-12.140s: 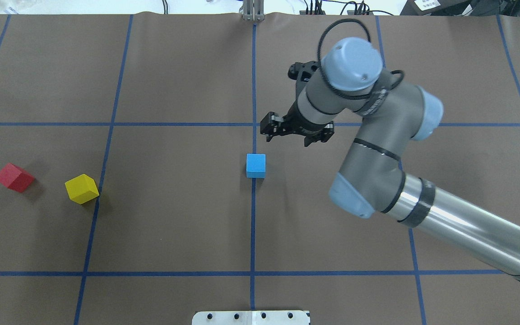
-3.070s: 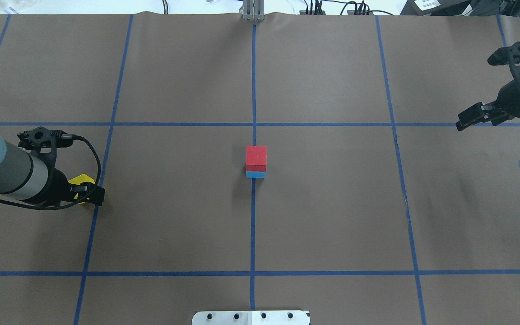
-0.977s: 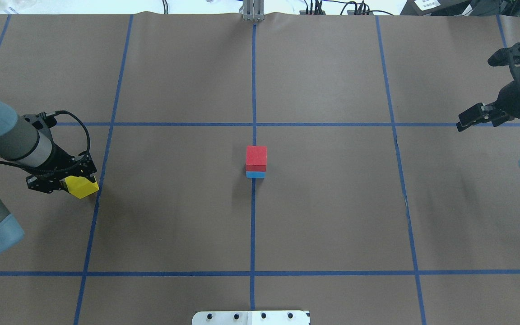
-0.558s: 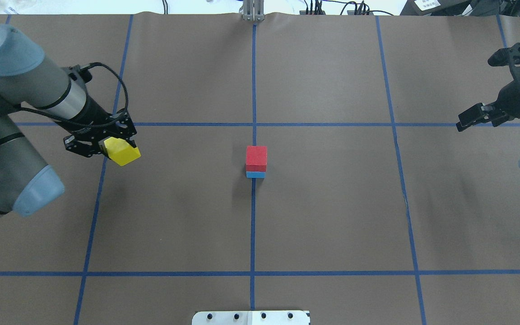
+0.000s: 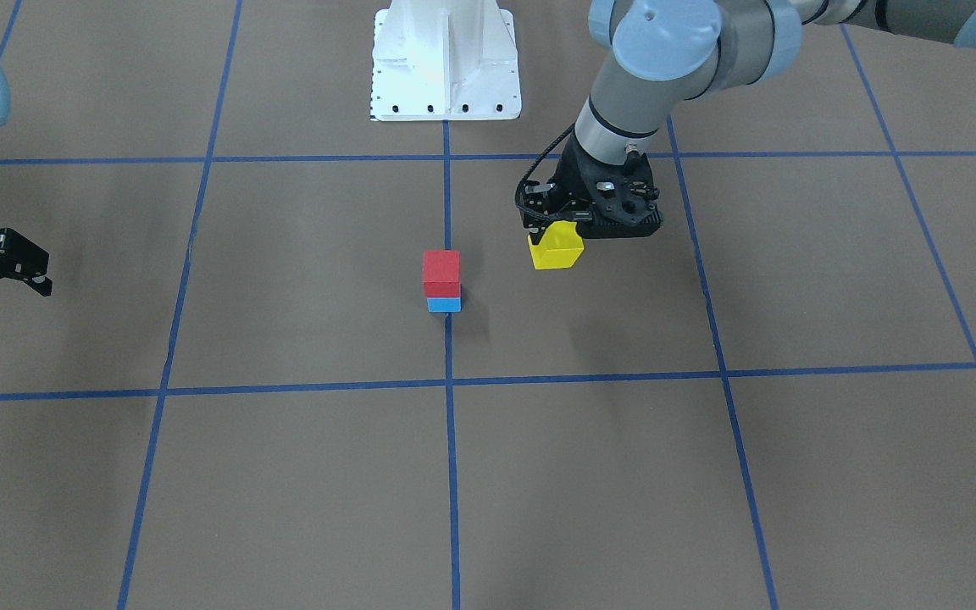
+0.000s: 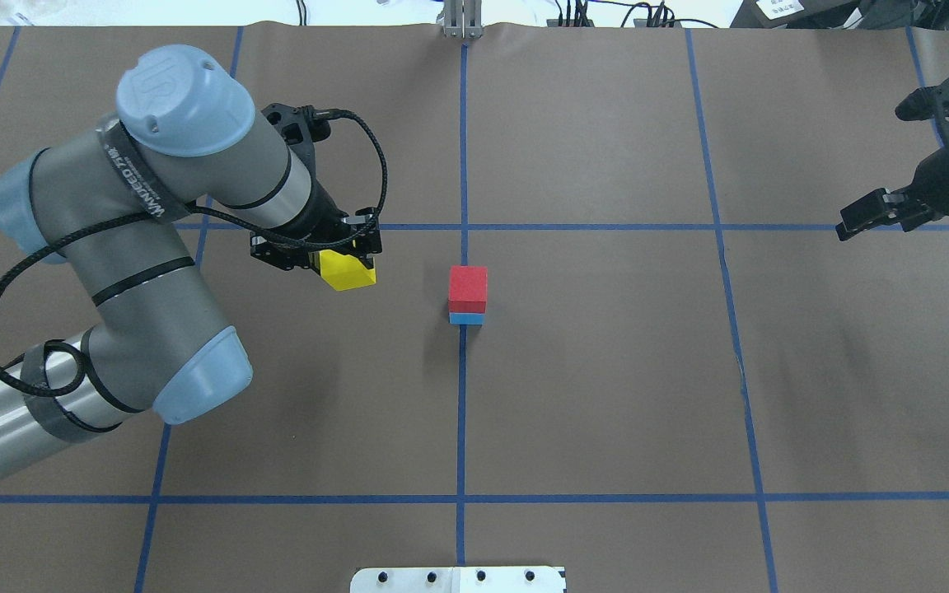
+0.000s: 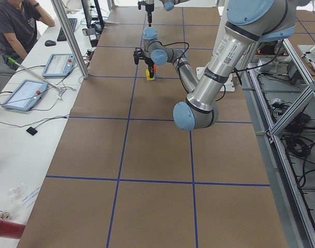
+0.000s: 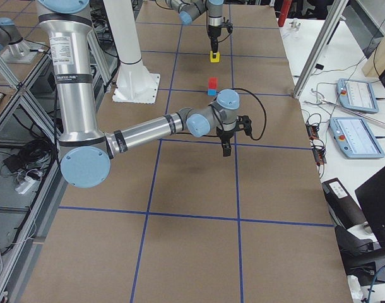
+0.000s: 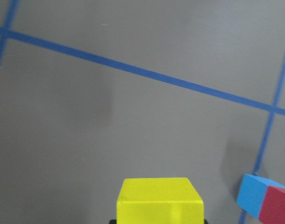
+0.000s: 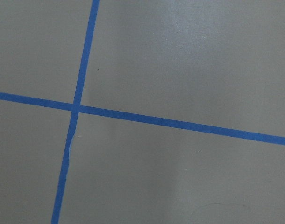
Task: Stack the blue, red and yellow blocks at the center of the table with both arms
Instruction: 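Carry the yellow cube with the left gripper above the red cube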
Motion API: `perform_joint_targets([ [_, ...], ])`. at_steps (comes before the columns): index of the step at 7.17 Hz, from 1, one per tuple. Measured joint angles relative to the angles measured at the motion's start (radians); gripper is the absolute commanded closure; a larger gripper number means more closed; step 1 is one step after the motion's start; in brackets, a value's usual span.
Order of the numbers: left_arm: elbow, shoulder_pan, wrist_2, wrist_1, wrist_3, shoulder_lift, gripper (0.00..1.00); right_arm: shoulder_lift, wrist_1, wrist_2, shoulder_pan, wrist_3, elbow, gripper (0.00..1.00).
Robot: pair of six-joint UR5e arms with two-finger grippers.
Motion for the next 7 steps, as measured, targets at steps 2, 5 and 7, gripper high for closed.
perform_joint_targets([
  [2,0.067,0.026,0.03,0.062,0.079,-0.111,1.0,-0.015,0.0,0.0,0.002,-0.004,0.0,0.0],
  [5,0.233,0.048,0.061,0.103,0.133,-0.272,1.0,-0.03,0.001,0.0,0.006,-0.006,0.004,0.0],
  [7,0.266,0.056,0.072,0.161,0.177,-0.324,1.0,-0.03,0.001,0.0,0.006,-0.006,0.002,0.0],
])
